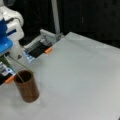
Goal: Flower insertion into a vase
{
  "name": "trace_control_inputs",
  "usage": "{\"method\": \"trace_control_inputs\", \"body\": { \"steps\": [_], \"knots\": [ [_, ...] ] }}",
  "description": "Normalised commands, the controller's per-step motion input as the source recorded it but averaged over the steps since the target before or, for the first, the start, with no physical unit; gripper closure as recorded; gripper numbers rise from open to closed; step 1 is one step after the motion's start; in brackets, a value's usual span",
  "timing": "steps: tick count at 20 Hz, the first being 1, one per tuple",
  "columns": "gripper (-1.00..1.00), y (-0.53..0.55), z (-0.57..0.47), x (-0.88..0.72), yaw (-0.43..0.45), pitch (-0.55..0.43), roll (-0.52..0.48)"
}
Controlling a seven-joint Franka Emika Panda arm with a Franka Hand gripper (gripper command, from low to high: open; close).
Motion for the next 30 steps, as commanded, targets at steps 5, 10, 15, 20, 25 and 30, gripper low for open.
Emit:
{"method": "trace_control_inputs", "body": {
  "steps": [5,10,15,20,25,30],
  "knots": [
    [1.00,0.00,-0.01,-0.29,0.075,0.009,-0.127],
    [1.00,0.01,-0.09,-0.27,0.091,0.017,-0.149],
    [1.00,0.01,-0.14,-0.34,0.118,0.039,-0.144],
    [1.00,0.01,-0.06,-0.24,0.123,0.339,-0.171],
    [1.00,0.01,0.14,0.12,0.086,0.612,-0.205],
    [1.00,-0.04,0.26,0.43,-0.016,0.713,-0.213]
  ]
}}
